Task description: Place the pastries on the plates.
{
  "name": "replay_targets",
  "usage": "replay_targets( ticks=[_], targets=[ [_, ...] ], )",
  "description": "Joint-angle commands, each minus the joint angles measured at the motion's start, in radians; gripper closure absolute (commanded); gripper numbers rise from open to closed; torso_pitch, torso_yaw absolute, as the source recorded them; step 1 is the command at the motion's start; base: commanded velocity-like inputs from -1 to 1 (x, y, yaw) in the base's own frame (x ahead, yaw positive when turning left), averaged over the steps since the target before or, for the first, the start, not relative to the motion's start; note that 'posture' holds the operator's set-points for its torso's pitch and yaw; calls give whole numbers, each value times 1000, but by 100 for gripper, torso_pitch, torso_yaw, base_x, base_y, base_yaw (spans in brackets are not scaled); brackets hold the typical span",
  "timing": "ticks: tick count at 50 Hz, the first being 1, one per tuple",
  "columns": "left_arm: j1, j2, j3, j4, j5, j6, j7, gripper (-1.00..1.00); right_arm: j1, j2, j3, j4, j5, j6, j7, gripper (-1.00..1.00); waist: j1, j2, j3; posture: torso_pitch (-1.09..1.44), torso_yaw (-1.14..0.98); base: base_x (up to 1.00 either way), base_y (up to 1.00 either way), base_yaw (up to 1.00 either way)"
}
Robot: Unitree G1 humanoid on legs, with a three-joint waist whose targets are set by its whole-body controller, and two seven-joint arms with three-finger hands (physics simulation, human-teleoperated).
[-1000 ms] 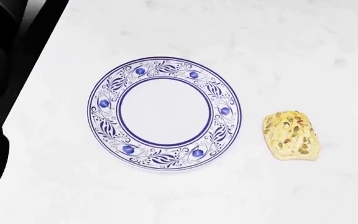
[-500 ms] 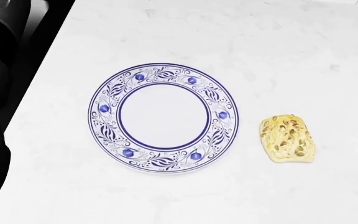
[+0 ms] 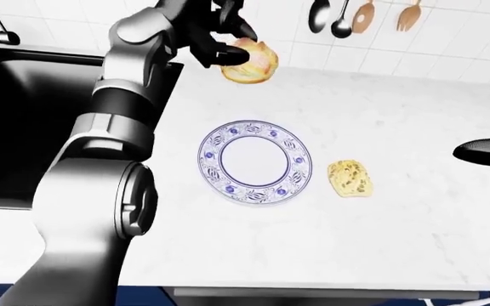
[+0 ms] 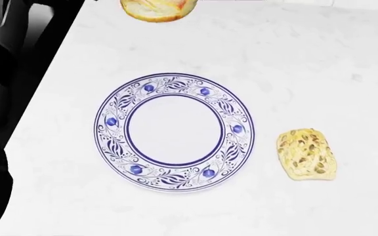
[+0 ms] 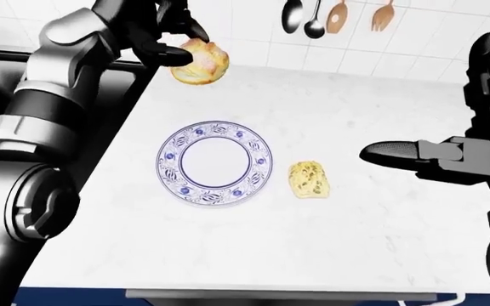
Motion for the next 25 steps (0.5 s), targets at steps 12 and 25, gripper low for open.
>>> replay_targets(
  ticks=[12, 25],
  targets=[
    [101, -39, -33, -148, -26, -115, -125, 100, -25, 16, 11, -7, -66, -18, 22, -100, 0, -3, -25, 0, 0, 0, 0, 0],
    [213, -60, -51, -232, 24, -92, -178, 100, -25, 25, 2, -13, -71, -5, 32, -100, 2, -3, -29, 0, 0, 0, 0, 0]
  ],
)
